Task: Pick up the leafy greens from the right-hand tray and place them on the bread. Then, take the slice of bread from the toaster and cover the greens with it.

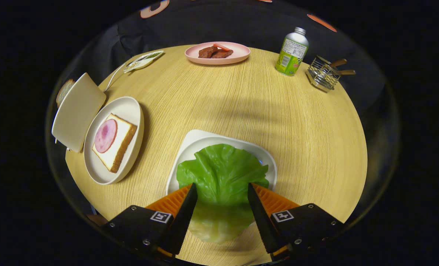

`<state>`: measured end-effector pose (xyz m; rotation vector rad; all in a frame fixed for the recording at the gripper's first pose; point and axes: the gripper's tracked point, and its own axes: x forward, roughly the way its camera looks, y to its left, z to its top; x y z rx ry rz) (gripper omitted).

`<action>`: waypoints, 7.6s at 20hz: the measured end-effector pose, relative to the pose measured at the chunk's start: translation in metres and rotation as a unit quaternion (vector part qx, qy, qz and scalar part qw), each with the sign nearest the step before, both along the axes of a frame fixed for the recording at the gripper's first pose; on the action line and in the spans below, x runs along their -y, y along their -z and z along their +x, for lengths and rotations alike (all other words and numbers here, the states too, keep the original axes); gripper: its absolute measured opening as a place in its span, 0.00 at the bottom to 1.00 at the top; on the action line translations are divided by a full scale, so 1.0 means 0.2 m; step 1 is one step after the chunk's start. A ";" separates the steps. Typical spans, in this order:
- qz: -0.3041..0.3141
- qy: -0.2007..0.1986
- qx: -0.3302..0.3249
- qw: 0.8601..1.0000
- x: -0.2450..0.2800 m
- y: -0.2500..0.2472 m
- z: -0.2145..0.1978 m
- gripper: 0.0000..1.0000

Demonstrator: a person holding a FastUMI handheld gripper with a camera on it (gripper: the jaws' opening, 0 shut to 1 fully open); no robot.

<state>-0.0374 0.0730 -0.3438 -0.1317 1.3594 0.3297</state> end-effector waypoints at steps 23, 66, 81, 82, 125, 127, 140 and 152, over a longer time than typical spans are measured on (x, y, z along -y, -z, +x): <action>0.164 0.011 0.112 0.980 -0.53 -0.58 0.20 0.08; 0.191 -0.095 0.127 0.969 -1.79 -1.27 0.20 0.98; 0.103 -0.113 0.054 0.987 -2.22 -1.02 0.20 0.82; 0.098 -0.109 0.048 0.988 -2.23 -1.02 0.20 0.75; 0.323 -0.004 0.055 0.945 -1.24 -0.83 0.03 0.11; 0.319 -0.003 0.053 0.946 -1.21 -0.74 0.02 0.11; 0.260 0.044 0.096 0.960 -0.92 -0.38 0.08 0.30; 0.191 0.058 0.370 0.907 -0.53 -0.94 0.27 0.67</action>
